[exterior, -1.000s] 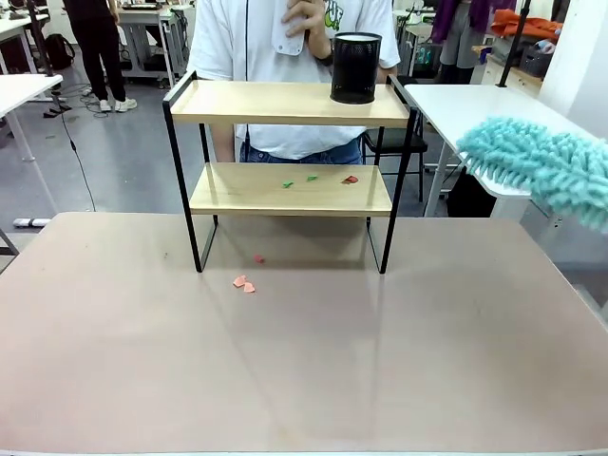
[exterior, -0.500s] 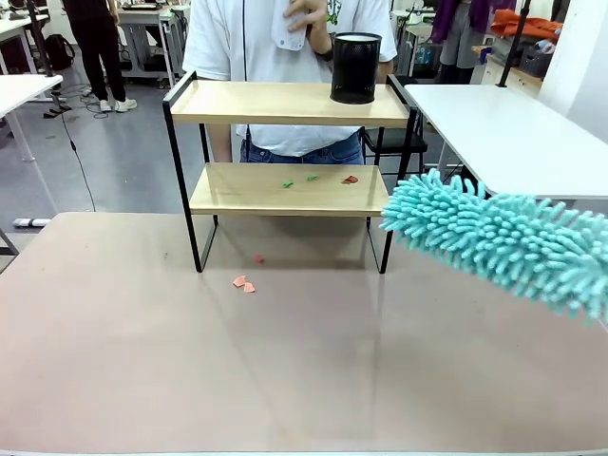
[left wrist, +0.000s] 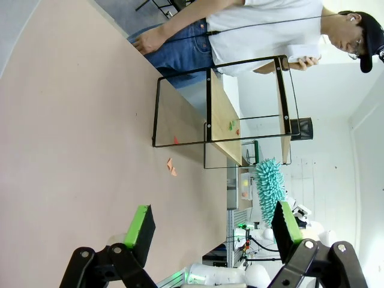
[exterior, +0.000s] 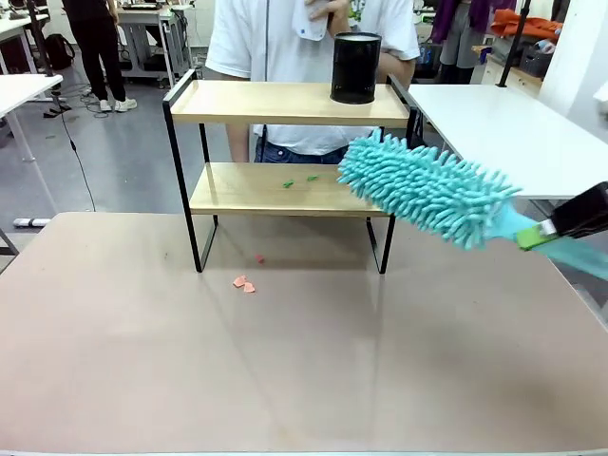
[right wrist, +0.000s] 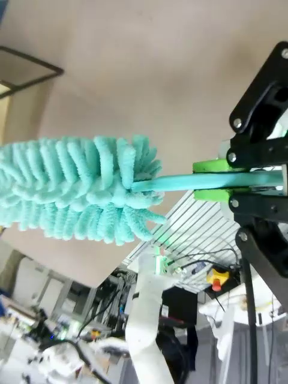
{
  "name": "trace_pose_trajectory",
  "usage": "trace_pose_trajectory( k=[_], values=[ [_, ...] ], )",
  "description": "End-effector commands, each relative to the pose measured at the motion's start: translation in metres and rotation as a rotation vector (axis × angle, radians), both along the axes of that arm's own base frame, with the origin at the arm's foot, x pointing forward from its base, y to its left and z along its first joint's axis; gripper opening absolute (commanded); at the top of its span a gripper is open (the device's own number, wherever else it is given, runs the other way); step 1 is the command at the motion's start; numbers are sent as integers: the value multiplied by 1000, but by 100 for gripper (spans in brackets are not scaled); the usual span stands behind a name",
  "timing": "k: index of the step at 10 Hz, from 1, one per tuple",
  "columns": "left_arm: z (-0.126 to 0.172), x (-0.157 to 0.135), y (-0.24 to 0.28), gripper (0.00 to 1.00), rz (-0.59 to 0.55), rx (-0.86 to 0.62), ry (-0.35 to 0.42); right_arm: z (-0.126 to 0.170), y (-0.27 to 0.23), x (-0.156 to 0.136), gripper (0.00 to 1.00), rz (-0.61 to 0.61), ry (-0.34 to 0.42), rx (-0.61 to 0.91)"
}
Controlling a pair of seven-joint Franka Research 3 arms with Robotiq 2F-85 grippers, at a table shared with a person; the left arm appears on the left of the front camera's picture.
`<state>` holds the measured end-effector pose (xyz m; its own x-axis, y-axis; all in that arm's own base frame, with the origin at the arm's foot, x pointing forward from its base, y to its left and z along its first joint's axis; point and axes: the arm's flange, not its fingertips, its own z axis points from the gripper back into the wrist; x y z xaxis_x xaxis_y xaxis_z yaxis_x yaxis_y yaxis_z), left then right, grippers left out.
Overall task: Clean the shelf.
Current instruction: Clean the remaining tier of the Shelf with the Duster once objects are removed.
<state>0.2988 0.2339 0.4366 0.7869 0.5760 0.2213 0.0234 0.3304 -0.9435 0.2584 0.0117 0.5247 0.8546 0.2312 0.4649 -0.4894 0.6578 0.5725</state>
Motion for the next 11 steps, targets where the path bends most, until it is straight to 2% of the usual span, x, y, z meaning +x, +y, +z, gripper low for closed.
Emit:
trace_pose_trajectory(
  k=[1,2,3,4,6,8,11],
  values=[
    [3,-2,0,100,-10,-1,-12,9,-26,-19,12,4,-13,50],
    [3,-2,0,100,-10,-1,-12,9,-26,-19,12,4,-13,50],
    [3,-2,0,100,-10,-1,-12,2,-7,-5,12,-3,0,12],
    [3,-2,0,100,-10,-1,-12,-2,10,-2,12,-39,-21,-64],
    [3,-2,0,100,-10,-1,-12,-12,43,15,12,-42,-16,-185],
    [3,-2,0,100,-10,-1,-12,-17,62,29,12,-93,-48,-221],
    [3,-2,0,100,-10,-1,-12,-20,81,38,12,-109,-78,-199]
  ],
)
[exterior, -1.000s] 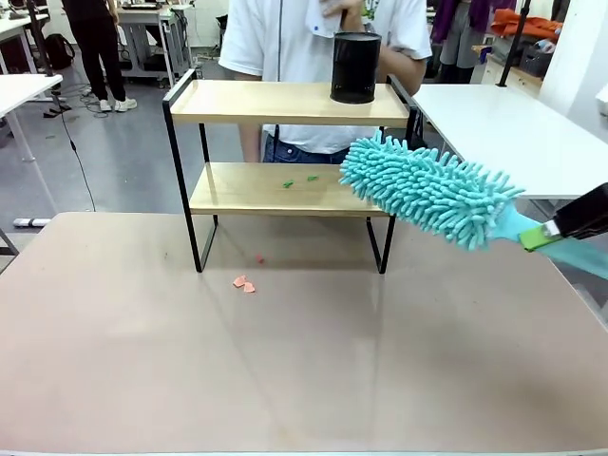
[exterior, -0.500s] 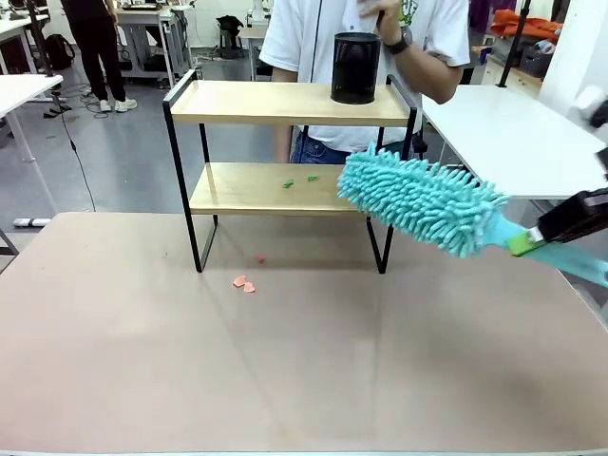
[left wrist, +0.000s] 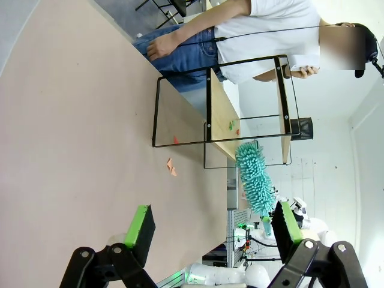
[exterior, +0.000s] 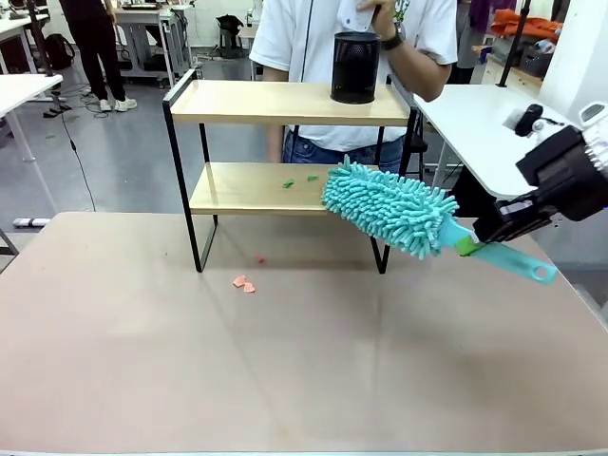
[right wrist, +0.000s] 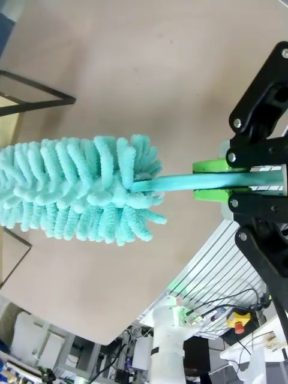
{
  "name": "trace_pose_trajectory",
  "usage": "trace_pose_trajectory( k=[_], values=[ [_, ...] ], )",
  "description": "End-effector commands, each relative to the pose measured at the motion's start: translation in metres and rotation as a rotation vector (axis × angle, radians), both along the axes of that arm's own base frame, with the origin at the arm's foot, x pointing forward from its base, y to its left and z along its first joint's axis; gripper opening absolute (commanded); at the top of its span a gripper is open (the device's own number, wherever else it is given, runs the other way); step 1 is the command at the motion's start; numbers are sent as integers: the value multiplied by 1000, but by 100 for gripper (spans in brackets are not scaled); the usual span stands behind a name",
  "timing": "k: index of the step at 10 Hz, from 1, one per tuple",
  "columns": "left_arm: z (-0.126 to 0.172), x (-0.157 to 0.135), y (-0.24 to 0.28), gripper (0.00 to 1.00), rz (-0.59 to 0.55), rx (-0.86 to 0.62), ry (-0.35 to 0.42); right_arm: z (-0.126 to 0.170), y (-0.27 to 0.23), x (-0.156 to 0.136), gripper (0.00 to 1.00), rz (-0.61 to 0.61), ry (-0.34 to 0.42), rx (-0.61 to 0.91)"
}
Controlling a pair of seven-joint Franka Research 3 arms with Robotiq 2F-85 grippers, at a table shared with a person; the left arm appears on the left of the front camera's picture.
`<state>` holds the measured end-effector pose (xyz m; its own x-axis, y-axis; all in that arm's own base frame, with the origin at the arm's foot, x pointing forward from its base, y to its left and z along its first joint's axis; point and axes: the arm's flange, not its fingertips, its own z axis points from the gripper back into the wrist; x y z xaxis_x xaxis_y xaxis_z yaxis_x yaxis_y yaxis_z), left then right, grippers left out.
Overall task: Clean the shelf.
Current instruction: Clean the remaining tier of the Shelf with the Duster once objects are removed.
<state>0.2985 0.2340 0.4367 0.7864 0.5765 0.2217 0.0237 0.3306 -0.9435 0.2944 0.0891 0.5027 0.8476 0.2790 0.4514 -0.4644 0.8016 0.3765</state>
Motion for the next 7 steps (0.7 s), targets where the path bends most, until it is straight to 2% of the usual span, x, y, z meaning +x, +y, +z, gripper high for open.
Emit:
trace_pose_trajectory(
  k=[1,5,7],
  values=[
    [2,-2,0,100,-10,-1,-12,1,5,5,12,-56,-43,45],
    [2,-2,0,100,-10,-1,-12,-11,32,23,12,-132,-180,59],
    [2,-2,0,100,-10,-1,-12,-19,46,34,12,-185,-194,7]
  ],
)
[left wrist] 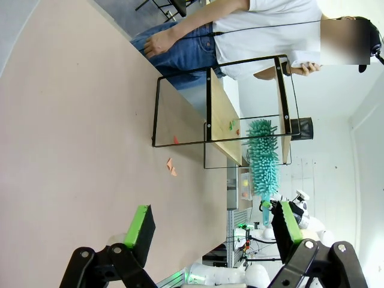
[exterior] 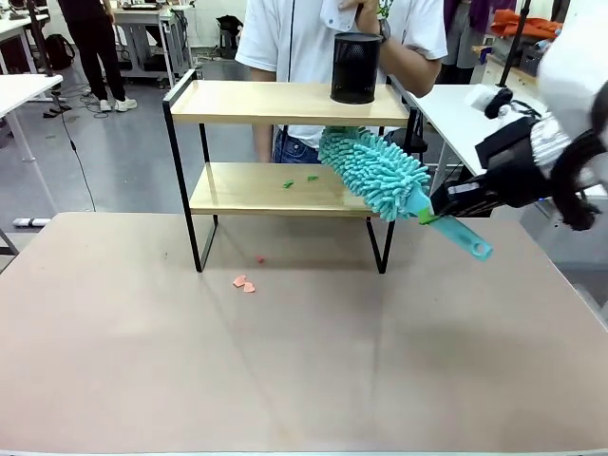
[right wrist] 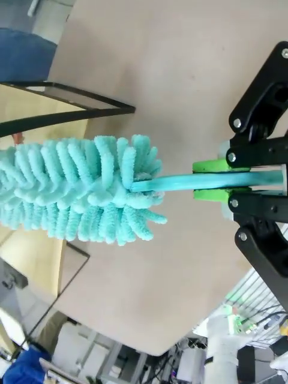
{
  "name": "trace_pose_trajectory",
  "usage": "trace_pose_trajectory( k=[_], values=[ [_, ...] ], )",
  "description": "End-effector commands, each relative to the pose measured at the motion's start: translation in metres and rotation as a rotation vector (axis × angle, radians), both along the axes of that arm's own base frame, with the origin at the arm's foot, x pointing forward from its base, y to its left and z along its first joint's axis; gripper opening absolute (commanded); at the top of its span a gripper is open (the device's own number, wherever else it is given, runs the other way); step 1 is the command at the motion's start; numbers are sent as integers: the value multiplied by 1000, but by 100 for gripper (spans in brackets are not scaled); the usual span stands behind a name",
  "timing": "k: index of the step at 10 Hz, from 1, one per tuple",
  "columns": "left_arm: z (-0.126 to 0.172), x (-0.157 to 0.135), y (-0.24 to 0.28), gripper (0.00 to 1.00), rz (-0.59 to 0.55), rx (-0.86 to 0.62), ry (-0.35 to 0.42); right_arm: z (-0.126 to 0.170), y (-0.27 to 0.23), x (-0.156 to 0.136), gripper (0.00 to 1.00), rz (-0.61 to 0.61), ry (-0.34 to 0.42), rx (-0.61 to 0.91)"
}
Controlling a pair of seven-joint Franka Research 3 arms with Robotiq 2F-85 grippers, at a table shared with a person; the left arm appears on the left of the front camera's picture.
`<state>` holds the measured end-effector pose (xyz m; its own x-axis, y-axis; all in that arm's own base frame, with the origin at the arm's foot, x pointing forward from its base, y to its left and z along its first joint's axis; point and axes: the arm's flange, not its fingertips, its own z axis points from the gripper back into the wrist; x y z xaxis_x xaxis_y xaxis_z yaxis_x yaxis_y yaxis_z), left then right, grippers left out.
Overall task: Clean the shelf.
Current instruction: Clean the remaining tier of the Shelf with the Duster once objects are removed.
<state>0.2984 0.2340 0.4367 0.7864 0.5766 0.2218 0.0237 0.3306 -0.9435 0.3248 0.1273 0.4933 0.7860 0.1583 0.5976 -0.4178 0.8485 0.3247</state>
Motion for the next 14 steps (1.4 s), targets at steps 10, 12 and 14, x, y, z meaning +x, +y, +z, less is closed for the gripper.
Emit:
trace_pose_trajectory(
  k=[10,12,14],
  values=[
    [2,-2,0,100,-10,-1,-12,-37,46,32,12,-278,-86,-144],
    [2,-2,0,100,-10,-1,-12,-36,47,33,12,-264,-79,-143],
    [2,-2,0,100,-10,-1,-12,-34,46,39,12,-244,-35,-162]
  ],
)
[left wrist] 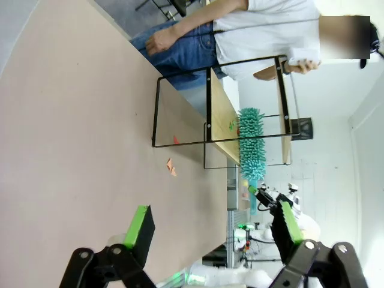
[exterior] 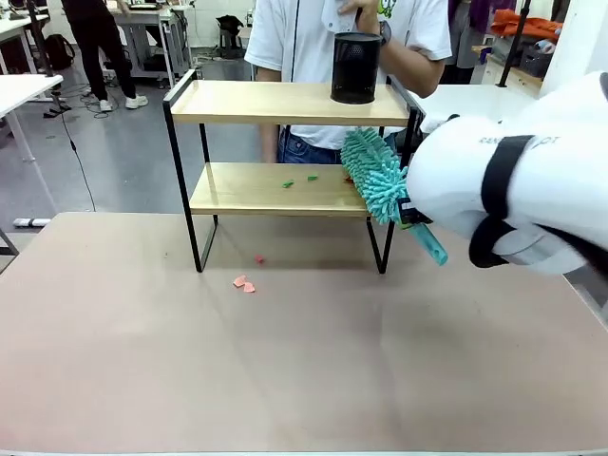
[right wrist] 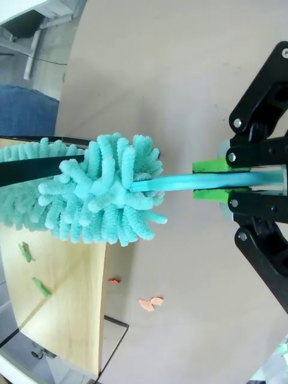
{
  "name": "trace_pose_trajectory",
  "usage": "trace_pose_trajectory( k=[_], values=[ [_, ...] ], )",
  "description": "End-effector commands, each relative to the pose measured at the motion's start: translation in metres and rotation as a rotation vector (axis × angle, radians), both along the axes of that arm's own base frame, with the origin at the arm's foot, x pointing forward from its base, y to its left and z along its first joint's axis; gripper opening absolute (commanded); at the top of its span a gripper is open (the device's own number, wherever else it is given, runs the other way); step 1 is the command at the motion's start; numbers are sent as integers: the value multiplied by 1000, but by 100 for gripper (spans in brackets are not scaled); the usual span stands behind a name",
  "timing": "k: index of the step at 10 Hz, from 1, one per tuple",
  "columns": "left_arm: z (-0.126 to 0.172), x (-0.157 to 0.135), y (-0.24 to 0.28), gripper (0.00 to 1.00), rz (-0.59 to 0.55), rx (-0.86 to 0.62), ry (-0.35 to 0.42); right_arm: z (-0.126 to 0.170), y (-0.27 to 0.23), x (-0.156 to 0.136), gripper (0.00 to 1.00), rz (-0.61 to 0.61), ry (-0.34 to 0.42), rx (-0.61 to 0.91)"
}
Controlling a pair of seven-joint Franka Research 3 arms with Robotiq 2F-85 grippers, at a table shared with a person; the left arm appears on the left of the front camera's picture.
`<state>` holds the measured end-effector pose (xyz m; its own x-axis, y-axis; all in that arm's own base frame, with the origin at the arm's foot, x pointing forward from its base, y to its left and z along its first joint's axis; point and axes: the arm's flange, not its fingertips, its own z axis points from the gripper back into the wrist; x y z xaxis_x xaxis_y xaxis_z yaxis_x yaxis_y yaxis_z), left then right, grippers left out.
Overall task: Clean the shelf.
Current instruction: Clean the remaining tier of the Shelf with the Duster once objects are removed.
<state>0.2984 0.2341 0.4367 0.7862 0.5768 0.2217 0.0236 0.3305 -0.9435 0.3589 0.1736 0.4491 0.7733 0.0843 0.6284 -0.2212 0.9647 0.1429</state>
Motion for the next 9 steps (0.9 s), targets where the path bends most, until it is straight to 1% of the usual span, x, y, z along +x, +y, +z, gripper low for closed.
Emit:
trace_pose_trajectory(
  k=[1,3,6,8,9],
  values=[
    [2,-2,0,100,-11,-1,-12,13,1,9,12,1,57,9],
    [2,-2,0,100,-11,-1,-12,18,2,14,12,3,54,-4],
    [2,-2,0,100,-11,-1,-12,17,5,17,12,25,59,0],
    [2,-2,0,100,-11,-1,-12,16,16,19,12,85,83,-3],
    [2,-2,0,100,-11,-1,-12,14,23,20,12,136,97,0]
  ],
)
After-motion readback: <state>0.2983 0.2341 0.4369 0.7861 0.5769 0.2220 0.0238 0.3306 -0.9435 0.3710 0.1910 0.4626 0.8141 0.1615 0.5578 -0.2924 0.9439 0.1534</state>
